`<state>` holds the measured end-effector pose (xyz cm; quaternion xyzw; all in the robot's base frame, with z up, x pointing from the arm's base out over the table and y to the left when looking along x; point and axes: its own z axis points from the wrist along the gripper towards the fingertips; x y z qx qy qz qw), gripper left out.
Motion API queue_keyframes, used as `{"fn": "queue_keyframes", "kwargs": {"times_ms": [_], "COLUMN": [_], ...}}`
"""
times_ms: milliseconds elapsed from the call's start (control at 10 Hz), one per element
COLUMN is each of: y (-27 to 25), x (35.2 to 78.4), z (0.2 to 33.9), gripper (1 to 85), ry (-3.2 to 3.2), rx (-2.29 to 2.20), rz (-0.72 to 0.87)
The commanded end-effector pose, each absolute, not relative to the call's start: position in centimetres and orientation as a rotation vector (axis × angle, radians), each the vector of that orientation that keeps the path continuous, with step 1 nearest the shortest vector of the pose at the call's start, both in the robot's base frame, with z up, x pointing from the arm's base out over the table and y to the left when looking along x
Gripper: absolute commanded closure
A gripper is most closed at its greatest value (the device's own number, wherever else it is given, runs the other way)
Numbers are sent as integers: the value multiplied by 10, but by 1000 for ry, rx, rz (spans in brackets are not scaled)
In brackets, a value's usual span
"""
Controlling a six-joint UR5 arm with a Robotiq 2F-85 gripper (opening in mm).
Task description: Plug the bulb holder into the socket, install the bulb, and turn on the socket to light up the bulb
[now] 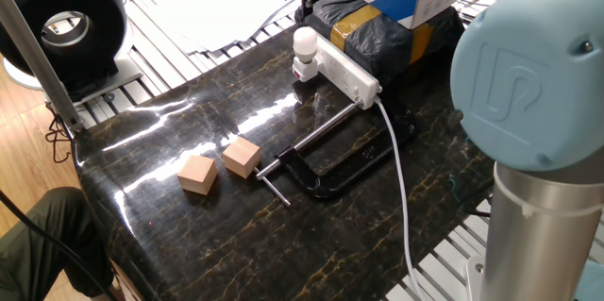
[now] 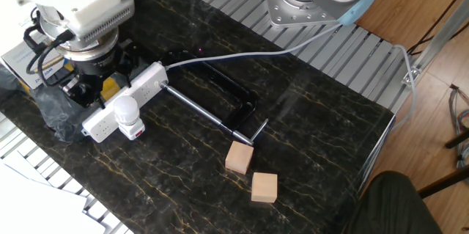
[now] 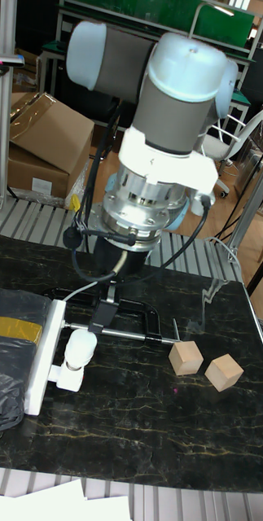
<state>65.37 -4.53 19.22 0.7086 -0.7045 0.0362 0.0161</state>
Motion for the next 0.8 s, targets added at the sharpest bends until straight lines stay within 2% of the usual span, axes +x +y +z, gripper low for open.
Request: {"fn": "queue_keyframes", "kwargs": {"times_ms": [0, 300, 700], "y": [-42, -37, -53], "x": [665, 644, 648], "z": [178, 154, 144], "gripper": [283, 257, 253], "ry": [-2138, -2125, -2110], "rx": [2311, 2339, 2377], "rz": [139, 33, 59]}}
